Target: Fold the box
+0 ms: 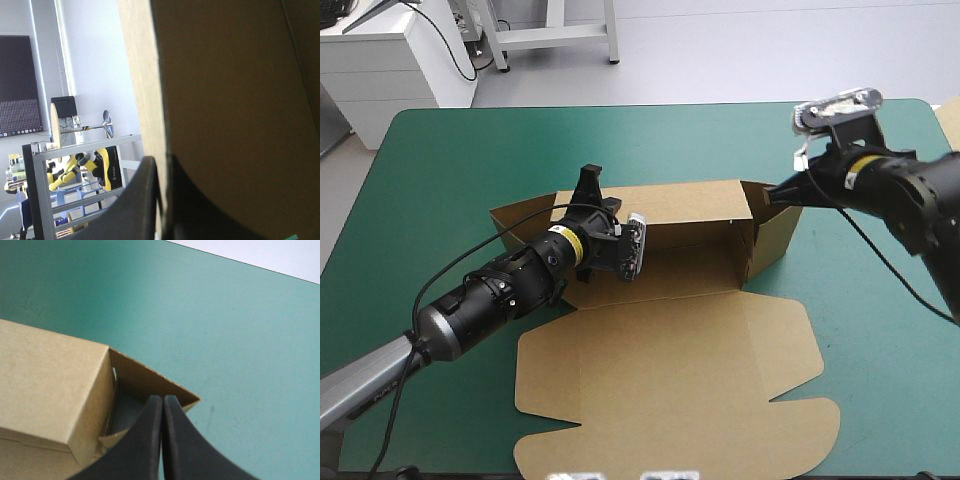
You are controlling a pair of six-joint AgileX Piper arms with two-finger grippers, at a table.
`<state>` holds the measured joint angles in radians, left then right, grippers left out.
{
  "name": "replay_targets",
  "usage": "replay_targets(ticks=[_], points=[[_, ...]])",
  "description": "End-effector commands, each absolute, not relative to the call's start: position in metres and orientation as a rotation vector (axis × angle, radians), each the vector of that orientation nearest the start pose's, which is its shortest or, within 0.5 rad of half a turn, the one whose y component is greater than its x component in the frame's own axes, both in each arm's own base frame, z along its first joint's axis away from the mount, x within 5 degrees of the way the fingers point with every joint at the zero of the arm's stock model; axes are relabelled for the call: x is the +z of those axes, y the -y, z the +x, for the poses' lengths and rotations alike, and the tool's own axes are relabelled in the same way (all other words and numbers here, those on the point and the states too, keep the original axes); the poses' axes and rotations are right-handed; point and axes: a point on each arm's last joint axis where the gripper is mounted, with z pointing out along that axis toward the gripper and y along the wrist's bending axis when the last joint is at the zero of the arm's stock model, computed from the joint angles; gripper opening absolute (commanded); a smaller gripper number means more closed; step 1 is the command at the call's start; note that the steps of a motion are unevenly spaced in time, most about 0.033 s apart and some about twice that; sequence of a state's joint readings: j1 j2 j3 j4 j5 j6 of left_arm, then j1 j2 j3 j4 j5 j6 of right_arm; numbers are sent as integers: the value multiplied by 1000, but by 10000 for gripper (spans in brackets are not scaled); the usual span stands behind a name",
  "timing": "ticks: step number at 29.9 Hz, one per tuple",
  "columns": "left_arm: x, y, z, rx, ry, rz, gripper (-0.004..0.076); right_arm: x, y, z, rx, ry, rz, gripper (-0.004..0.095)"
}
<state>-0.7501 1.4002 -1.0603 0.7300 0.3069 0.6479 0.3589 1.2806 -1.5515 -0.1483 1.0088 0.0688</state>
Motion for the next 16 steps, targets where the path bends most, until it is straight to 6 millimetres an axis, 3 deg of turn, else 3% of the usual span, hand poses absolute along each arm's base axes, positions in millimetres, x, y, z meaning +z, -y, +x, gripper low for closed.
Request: replay_targets(ticks=[1, 5, 8, 12, 16], points=[[330, 204, 241, 550, -1149, 1728, -8, 483, -78, 265, 83, -2121, -348, -21], [330, 204, 241, 546, -1151, 1723, -8, 485, -71, 296, 184, -2184, -382, -21], [332, 205, 240, 533, -1139, 1710, -8, 476, -58, 322, 221, -2268, -370, -21], [334, 208, 240, 506, -1118, 1683, -8, 457, -45, 358, 207, -2340, -322, -21], [334, 208, 240, 508, -1122, 1685, -8, 431, -48, 385, 252, -2394, -345, -21]])
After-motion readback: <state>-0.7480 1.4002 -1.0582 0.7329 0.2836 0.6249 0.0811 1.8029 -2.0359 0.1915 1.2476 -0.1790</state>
